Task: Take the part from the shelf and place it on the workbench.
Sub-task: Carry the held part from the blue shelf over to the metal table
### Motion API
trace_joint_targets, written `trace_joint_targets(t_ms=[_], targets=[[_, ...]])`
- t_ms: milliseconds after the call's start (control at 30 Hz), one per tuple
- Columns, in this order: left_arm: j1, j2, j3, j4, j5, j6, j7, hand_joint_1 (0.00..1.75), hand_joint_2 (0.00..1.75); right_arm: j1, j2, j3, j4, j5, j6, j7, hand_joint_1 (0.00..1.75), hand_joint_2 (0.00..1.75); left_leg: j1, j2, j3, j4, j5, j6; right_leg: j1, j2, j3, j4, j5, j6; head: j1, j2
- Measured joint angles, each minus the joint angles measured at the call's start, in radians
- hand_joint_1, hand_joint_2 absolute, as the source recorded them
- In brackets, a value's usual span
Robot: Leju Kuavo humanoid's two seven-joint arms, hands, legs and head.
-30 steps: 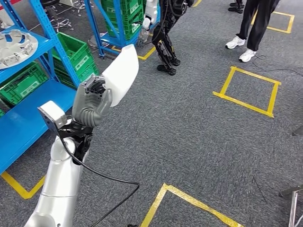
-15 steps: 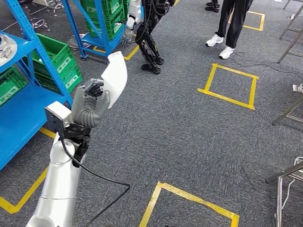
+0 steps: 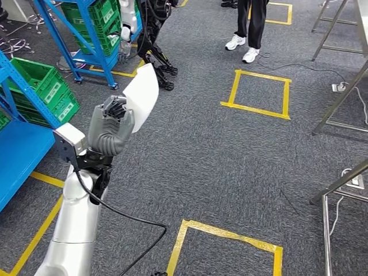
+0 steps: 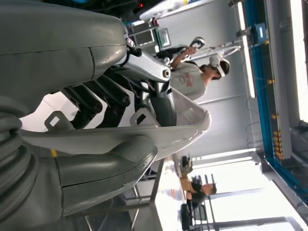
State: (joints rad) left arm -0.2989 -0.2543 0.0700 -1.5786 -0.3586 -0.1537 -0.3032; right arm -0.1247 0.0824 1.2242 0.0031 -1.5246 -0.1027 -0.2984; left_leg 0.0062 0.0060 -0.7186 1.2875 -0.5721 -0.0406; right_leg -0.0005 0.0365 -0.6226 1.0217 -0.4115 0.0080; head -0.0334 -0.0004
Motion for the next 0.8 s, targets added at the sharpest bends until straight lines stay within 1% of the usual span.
trace_joint_targets(t_ms=[33,67,100,133,167,200,233,267,300,333,367,400,433,467,500,533,567,600,633,667,700,733,767,800], targets=[[0.000,-0.001,0.000,0.000,0.000,0.000,-0.001,1.75,1.75,0.000,0.000,-0.004,0.000,0.000,0.000,0.000,0.00,0.00,0.001,-0.001,0.008,-0.021,0.024,0.000,-0.001,0.010,0.000,0.000,0.001,0.001,0.000,0.000],[-0.001,-0.002,0.000,0.001,0.001,0.000,-0.002,1.75,1.75,0.000,0.000,-0.006,0.000,0.000,-0.002,0.004,0.00,0.00,0.002,-0.005,0.033,-0.076,0.061,0.001,-0.002,0.021,0.001,0.001,0.001,0.002,0.000,0.000],[-0.003,-0.003,0.000,0.001,0.004,0.001,-0.004,1.75,1.75,0.000,0.000,-0.008,0.000,0.000,-0.007,0.011,0.00,0.00,0.004,-0.018,0.066,-0.144,0.097,0.000,-0.003,0.031,0.001,0.001,0.001,0.006,0.000,0.000],[-0.005,-0.005,0.000,0.001,0.004,0.004,-0.009,1.75,1.75,-0.001,0.000,-0.009,0.000,0.000,-0.013,0.019,0.00,0.00,0.007,-0.033,0.096,-0.209,0.120,0.001,-0.003,0.041,-0.002,0.005,0.001,0.011,0.000,0.000],[-0.008,-0.006,0.000,0.002,0.002,0.013,-0.013,1.75,1.75,-0.002,0.000,-0.009,0.000,0.000,-0.019,0.028,0.00,0.00,0.009,-0.047,0.116,-0.251,0.132,0.004,-0.003,0.048,-0.006,0.007,0.002,0.017,0.000,0.000],[-0.009,-0.008,-0.001,0.002,-0.004,0.026,-0.017,1.75,1.75,-0.001,0.000,-0.009,0.000,0.000,-0.026,0.033,0.00,0.00,0.009,-0.056,0.125,-0.272,0.132,0.007,-0.004,0.056,-0.011,0.008,0.003,0.023,-0.001,0.000],[-0.010,-0.010,-0.002,0.002,-0.013,0.040,-0.021,1.75,1.75,0.001,0.000,-0.008,0.000,0.000,-0.031,0.035,0.00,0.00,0.007,-0.054,0.126,-0.278,0.129,0.013,-0.005,0.061,-0.015,0.008,0.005,0.029,-0.001,0.000],[-0.011,-0.012,-0.003,0.001,-0.025,0.052,-0.022,1.75,1.75,0.003,0.000,-0.005,0.000,0.000,-0.037,0.035,0.00,0.00,0.006,-0.048,0.126,-0.277,0.131,0.020,-0.008,0.065,-0.018,0.006,0.006,0.035,-0.002,0.000],[-0.011,-0.014,-0.005,0.000,-0.040,0.063,-0.023,1.75,1.75,0.005,-0.001,-0.001,0.000,0.000,-0.042,0.036,0.00,0.00,0.006,-0.042,0.127,-0.278,0.132,0.026,-0.009,0.056,-0.023,0.012,0.000,0.040,-0.001,0.000],[-0.012,-0.016,-0.006,-0.002,-0.058,0.072,-0.025,1.75,1.75,0.005,-0.001,0.005,0.000,0.000,-0.047,0.037,0.00,0.00,0.007,-0.035,0.128,-0.280,0.133,0.032,-0.008,0.039,-0.033,0.033,-0.013,0.045,0.002,0.000],[-0.012,-0.017,-0.008,-0.005,-0.076,0.080,-0.027,1.75,1.75,0.004,-0.001,0.012,0.000,0.000,-0.051,0.044,0.00,0.00,0.008,-0.026,0.130,-0.281,0.133,0.038,-0.008,0.018,-0.052,0.073,-0.036,0.049,0.005,0.000],[-0.010,-0.017,-0.010,-0.007,-0.092,0.088,-0.030,1.75,1.75,0.001,0.000,0.019,0.000,0.001,-0.054,0.057,0.00,0.00,0.006,-0.018,0.131,-0.281,0.132,0.041,-0.008,-0.005,-0.080,0.136,-0.065,0.052,0.008,0.000],[-0.008,-0.018,-0.014,-0.008,-0.103,0.091,-0.034,1.75,1.75,-0.001,0.001,0.028,0.000,0.003,-0.057,0.079,0.00,0.00,0.005,-0.010,0.132,-0.281,0.131,0.044,-0.009,-0.019,-0.114,0.206,-0.094,0.054,0.009,0.000],[-0.005,-0.020,-0.020,-0.008,-0.110,0.092,-0.037,1.75,1.75,-0.003,0.001,0.039,0.000,0.005,-0.061,0.111,0.00,0.00,0.003,-0.001,0.133,-0.281,0.130,0.045,-0.010,-0.025,-0.142,0.264,-0.113,0.056,0.009,0.000],[-0.003,-0.023,-0.029,-0.007,-0.115,0.091,-0.042,1.75,1.75,-0.003,0.002,0.050,-0.001,0.006,-0.067,0.144,0.00,0.00,0.002,0.007,0.134,-0.281,0.128,0.046,-0.010,-0.029,-0.157,0.292,-0.114,0.056,0.009,0.000],[-0.002,-0.026,-0.039,-0.004,-0.119,0.092,-0.046,1.75,1.75,-0.002,0.003,0.062,-0.001,0.008,-0.074,0.173,0.00,0.00,0.002,0.014,0.136,-0.281,0.127,0.046,-0.011,-0.031,-0.150,0.279,-0.097,0.056,0.009,0.000],[-0.001,-0.029,-0.049,-0.002,-0.122,0.096,-0.050,1.75,1.75,-0.001,0.004,0.073,-0.001,0.010,-0.080,0.194,0.00,0.00,0.002,0.021,0.139,-0.281,0.125,0.044,-0.011,-0.036,-0.124,0.228,-0.066,0.056,0.009,0.000],[-0.001,-0.031,-0.058,0.000,-0.125,0.103,-0.053,1.75,1.75,-0.002,0.005,0.085,-0.001,0.014,-0.085,0.204,0.00,0.00,0.002,0.028,0.142,-0.281,0.122,0.041,-0.010,-0.050,-0.087,0.157,-0.034,0.055,0.009,0.000],[-0.002,-0.031,-0.065,0.001,-0.124,0.110,-0.054,1.75,1.75,-0.004,0.007,0.099,-0.001,0.021,-0.088,0.203,0.00,0.00,-0.001,0.035,0.145,-0.280,0.118,0.037,-0.007,-0.069,-0.052,0.091,-0.013,0.052,0.010,0.000],[-0.002,-0.031,-0.069,0.002,-0.119,0.116,-0.051,1.75,1.75,-0.008,0.008,0.114,-0.002,0.030,-0.090,0.192,0.00,0.00,-0.004,0.042,0.148,-0.279,0.115,0.033,-0.004,-0.082,-0.028,0.045,-0.001,0.047,0.010,0.000],[-0.002,-0.030,-0.069,0.002,-0.112,0.119,-0.047,1.75,1.75,-0.011,0.009,0.131,-0.002,0.040,-0.091,0.171,0.00,0.00,-0.008,0.050,0.149,-0.279,0.113,0.028,-0.001,-0.089,-0.017,0.022,0.001,0.041,0.009,0.000],[-0.001,-0.029,-0.067,0.002,-0.102,0.119,-0.044,1.75,1.75,-0.013,0.010,0.148,-0.002,0.049,-0.090,0.139,0.00,0.00,-0.010,0.059,0.150,-0.279,0.112,0.025,0.003,-0.084,-0.017,0.019,-0.001,0.035,0.008,0.000],[-0.001,-0.029,-0.064,0.002,-0.093,0.115,-0.041,1.75,1.75,-0.013,0.010,0.163,-0.002,0.056,-0.086,0.103,0.00,0.00,-0.009,0.068,0.152,-0.281,0.111,0.021,0.003,-0.071,-0.019,0.018,0.000,0.028,0.006,0.000],[-0.001,-0.028,-0.060,0.001,-0.086,0.110,-0.041,1.75,1.75,-0.013,0.009,0.178,-0.002,0.062,-0.079,0.068,0.00,0.00,-0.007,0.070,0.153,-0.279,0.106,0.016,0.003,-0.061,-0.019,0.017,0.001,0.022,0.005,0.000]])
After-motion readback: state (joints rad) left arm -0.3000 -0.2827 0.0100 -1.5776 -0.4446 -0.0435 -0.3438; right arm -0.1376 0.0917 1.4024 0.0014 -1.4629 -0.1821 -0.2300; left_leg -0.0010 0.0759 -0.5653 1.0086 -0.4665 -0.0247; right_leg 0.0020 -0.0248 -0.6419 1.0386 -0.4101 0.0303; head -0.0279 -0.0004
